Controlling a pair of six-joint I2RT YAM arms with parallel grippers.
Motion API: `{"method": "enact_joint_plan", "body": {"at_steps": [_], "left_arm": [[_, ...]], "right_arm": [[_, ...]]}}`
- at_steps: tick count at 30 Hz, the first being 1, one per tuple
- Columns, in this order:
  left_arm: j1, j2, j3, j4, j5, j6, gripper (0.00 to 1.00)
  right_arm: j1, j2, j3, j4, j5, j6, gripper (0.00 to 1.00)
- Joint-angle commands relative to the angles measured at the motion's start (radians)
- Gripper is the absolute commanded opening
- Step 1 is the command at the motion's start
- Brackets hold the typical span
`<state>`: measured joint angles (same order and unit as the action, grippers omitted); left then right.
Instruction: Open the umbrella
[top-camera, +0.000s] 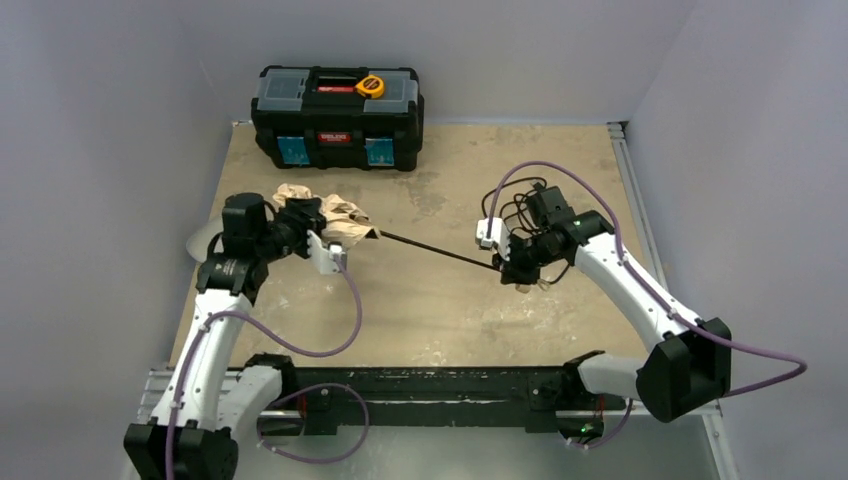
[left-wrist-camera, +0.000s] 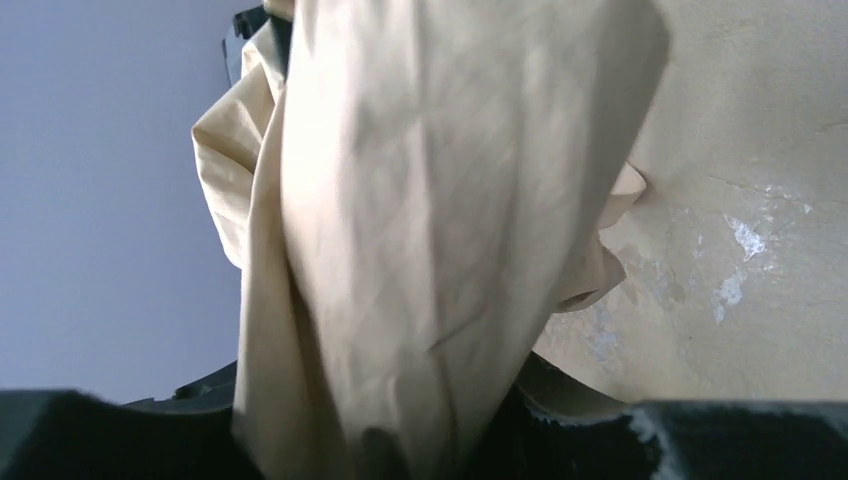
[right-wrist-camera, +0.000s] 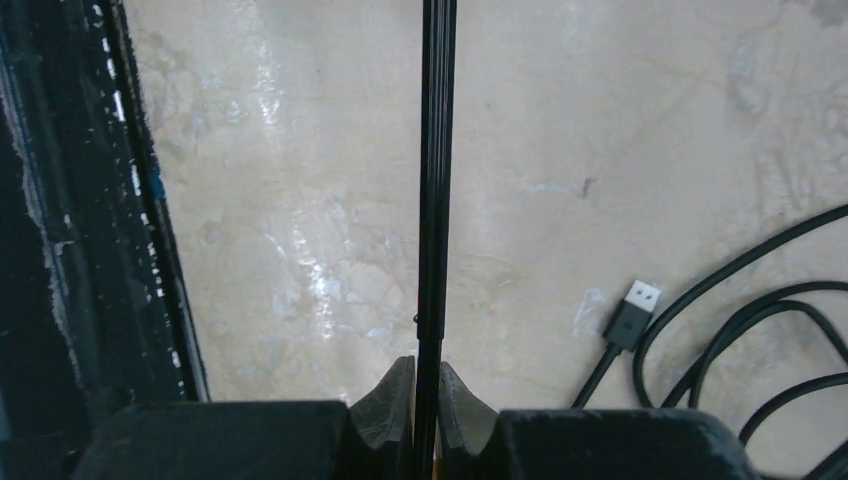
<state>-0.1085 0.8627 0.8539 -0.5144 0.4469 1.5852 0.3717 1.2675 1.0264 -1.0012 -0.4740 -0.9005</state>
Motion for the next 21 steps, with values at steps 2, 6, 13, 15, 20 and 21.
{"method": "enact_joint_plan", "body": {"at_steps": [2, 6, 13, 15, 20, 21], "left_arm": [[0.341, 0.059, 0.071, 0.240, -0.004, 0.072, 0.00], [0.363, 0.023, 0.126, 0.124, 0.208, 0.058, 0.00], [0.121, -0.077, 0.097, 0.030, 0.301, 0.017, 0.00], [0.074, -0.079, 0.090, 0.008, 0.329, 0.067, 0.00], [0.045, -0.057, 0.120, -0.042, 0.360, 0.128, 0.00], [0.043, -0.057, 0.129, -0.050, 0.378, 0.128, 0.00]], "right_arm": [[-0.120, -0.032, -0.081, -0.239, 0.195, -0.195, 0.08], [-0.119, -0.032, 0.005, -0.281, 0.089, -0.233, 0.14], [0.027, 0.073, 0.224, -0.182, -0.149, -0.011, 0.55], [0.043, 0.086, 0.300, -0.136, -0.223, 0.058, 0.58], [0.063, 0.025, 0.446, -0.026, -0.363, 0.183, 0.58], [0.071, 0.007, 0.442, 0.034, -0.363, 0.231, 0.60]]}}
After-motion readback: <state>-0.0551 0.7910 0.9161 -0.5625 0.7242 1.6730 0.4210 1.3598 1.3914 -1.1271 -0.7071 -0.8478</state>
